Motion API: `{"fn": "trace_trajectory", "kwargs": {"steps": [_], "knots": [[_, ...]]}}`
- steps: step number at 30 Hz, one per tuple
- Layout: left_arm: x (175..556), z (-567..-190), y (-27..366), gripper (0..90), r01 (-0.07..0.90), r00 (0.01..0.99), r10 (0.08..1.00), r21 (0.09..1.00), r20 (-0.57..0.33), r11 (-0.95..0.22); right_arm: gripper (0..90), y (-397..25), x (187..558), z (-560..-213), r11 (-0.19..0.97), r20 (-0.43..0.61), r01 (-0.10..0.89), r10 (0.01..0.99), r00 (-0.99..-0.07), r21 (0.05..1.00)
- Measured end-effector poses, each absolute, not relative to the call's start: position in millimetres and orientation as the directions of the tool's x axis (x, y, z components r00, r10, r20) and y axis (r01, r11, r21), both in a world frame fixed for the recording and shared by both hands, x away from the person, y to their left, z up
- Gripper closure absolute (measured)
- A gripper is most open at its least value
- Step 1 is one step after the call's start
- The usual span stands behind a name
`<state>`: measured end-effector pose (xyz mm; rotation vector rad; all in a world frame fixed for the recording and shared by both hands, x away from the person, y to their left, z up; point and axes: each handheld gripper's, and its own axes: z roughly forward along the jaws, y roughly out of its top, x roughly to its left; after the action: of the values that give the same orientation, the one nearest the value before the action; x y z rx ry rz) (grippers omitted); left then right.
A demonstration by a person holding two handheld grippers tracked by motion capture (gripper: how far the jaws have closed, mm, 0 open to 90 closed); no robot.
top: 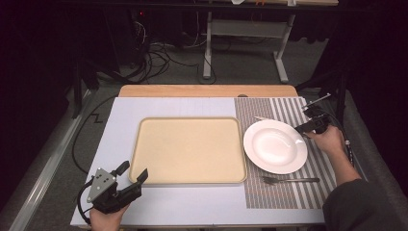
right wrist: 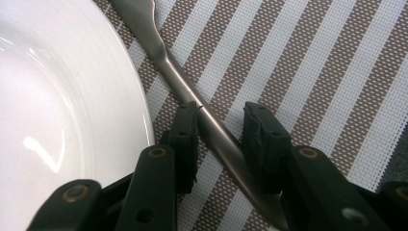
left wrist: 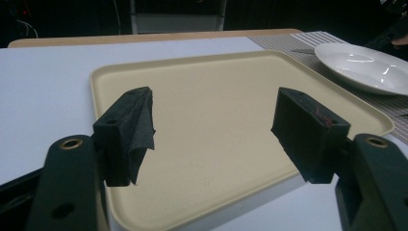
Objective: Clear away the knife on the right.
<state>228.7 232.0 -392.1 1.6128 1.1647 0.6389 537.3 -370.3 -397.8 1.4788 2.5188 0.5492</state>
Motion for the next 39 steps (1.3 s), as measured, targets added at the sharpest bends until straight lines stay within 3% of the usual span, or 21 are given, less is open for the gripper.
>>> {"fn": "trace_trajectory", "kwargs": {"steps": [15,39], "knots": [[229.0,-392.1,231.6,31.8,0.381,0.396,0.908,0.924,-0.136,-0.028,72.1,-376.2,528.2,-398.2,0.402,0.064,0.828,0.885,-0.46,0.392],[230.1,-392.6,231.7,31.8,0.387,0.397,0.907,0.922,-0.143,-0.025,68.9,-357.9,537.7,-399.2,0.433,-0.044,0.809,0.89,-0.455,0.398]]}}
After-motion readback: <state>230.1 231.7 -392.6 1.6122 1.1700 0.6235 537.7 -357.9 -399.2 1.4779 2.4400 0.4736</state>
